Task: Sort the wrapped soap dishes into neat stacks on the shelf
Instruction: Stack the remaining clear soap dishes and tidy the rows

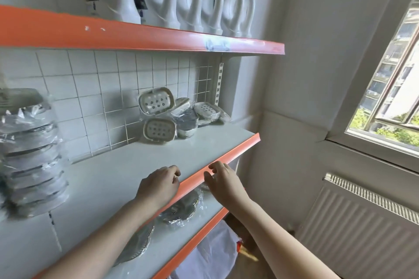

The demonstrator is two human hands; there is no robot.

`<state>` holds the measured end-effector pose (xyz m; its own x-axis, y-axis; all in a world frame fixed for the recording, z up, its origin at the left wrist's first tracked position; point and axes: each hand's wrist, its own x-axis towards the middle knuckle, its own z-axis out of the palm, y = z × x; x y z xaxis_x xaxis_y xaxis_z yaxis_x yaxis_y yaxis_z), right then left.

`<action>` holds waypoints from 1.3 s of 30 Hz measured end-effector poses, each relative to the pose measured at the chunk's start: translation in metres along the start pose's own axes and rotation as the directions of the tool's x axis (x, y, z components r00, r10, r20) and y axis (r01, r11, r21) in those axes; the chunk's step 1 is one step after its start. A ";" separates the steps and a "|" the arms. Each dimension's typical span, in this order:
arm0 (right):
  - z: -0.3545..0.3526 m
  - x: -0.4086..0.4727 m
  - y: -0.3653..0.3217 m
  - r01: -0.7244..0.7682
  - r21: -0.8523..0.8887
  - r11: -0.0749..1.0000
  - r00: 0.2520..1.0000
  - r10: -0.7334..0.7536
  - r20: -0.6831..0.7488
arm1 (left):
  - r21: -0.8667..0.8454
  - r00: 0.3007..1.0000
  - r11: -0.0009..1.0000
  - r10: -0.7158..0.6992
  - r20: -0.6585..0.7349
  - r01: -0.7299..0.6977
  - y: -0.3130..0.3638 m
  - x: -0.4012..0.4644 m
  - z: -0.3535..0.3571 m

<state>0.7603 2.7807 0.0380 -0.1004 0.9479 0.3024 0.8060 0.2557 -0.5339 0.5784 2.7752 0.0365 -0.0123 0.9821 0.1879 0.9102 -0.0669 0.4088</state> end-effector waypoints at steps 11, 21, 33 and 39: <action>0.019 0.072 0.011 -0.029 -0.018 0.999 0.998 0.030 0.063 | -0.053 1.000 0.998 -0.020 0.005 0.020 -0.014 0.085 0.020; 0.050 0.142 0.010 -0.036 -0.022 0.999 0.993 0.038 0.109 | -0.044 0.995 0.995 -0.087 0.040 0.088 -0.044 0.136 0.023; 0.064 0.227 0.005 0.109 0.118 0.987 0.994 -0.107 -0.022 | -0.120 0.941 0.969 -0.238 -0.241 0.215 -0.062 0.176 0.011; 0.058 0.280 0.000 0.141 0.206 0.968 0.990 -0.141 -0.015 | -0.084 0.792 0.959 -0.272 -0.546 0.272 -0.067 0.201 -0.007</action>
<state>0.6983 3.0566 0.0770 -0.2043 0.8993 0.3866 0.6458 0.4206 -0.6372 0.5126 2.9762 0.0533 -0.4839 0.6998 0.5255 0.8343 0.1877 0.5184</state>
